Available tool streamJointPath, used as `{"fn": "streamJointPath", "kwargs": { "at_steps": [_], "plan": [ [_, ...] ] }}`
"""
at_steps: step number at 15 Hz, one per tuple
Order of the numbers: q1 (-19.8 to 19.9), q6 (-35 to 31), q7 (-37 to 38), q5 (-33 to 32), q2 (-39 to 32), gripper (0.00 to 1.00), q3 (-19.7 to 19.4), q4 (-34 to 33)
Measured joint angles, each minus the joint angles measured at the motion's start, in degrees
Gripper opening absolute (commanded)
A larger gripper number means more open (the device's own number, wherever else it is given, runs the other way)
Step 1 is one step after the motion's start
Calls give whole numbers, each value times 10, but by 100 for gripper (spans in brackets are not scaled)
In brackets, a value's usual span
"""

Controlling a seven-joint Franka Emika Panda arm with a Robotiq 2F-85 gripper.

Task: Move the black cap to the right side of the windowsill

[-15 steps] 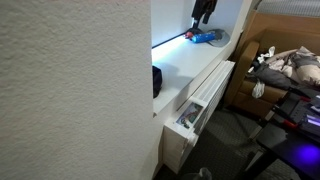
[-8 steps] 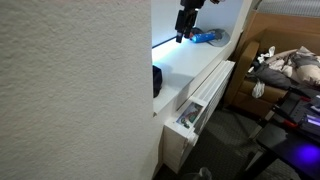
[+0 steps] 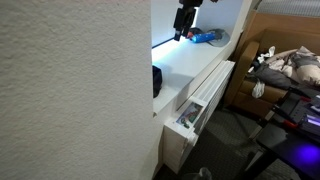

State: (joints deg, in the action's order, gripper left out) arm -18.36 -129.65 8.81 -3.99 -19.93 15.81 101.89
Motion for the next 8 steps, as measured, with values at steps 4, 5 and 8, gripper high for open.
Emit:
{"fn": "streamJointPath", "kwargs": {
  "at_steps": [4,5,8],
  "plan": [
    [-2,19,-28,5,-135,100,-10,-110],
    [-6,27,-34,5,-171,100,-11,-140],
    [-23,44,-49,4,-267,100,-13,-228]
  ]
}}
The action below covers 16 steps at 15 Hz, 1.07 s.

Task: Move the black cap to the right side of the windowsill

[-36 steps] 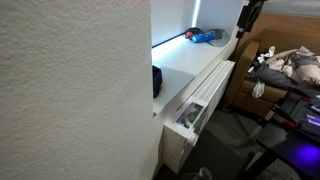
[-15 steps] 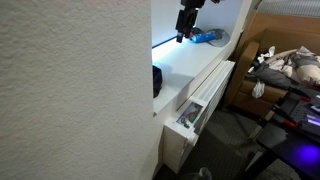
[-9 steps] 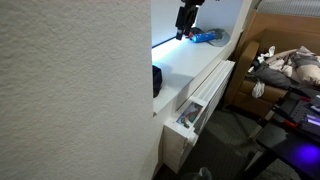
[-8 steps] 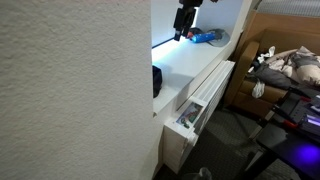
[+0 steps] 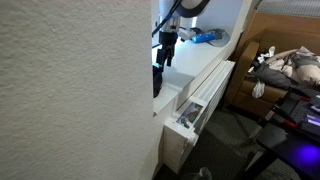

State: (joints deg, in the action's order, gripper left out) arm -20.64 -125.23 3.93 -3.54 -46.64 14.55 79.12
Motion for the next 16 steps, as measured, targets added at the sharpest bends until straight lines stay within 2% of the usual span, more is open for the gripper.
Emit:
{"fn": "streamJointPath", "kwargs": {
  "at_steps": [3,7,12,16],
  "plan": [
    [-18,10,-8,1,-66,100,-2,-91],
    [-42,3,11,-1,-99,100,-33,-179],
    [-45,2,14,-3,-108,100,-38,-196],
    [-44,-59,7,-22,-120,100,-52,-195]
  ]
}}
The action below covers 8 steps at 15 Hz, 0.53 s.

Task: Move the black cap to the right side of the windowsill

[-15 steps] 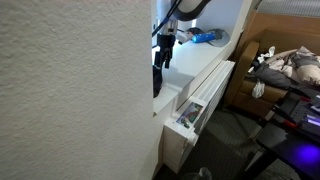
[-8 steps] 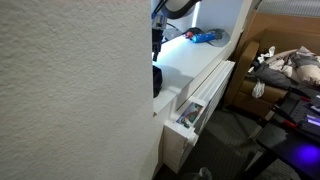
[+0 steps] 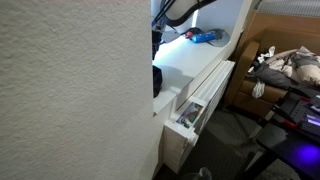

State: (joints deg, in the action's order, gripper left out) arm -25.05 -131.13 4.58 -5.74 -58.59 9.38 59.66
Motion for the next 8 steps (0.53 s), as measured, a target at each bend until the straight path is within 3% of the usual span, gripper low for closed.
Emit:
{"fn": "streamJointPath", "kwargs": {
  "at_steps": [5,8],
  "plan": [
    [0,-16,0,-5,-7,100,-4,-1],
    [7,28,1,25,-8,100,3,-6]
  ]
}}
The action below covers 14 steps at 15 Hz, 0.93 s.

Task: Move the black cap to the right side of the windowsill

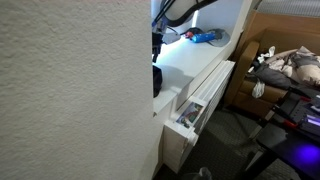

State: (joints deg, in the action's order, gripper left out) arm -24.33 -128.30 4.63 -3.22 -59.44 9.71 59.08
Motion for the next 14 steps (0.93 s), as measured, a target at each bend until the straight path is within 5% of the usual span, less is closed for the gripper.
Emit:
{"fn": "streamJointPath", "kwargs": {
  "at_steps": [10,11,14],
  "plan": [
    [9,42,5,15,-15,100,0,-26],
    [9,43,5,15,-15,75,0,-26],
    [9,42,5,14,-15,59,0,-26]
  ]
}}
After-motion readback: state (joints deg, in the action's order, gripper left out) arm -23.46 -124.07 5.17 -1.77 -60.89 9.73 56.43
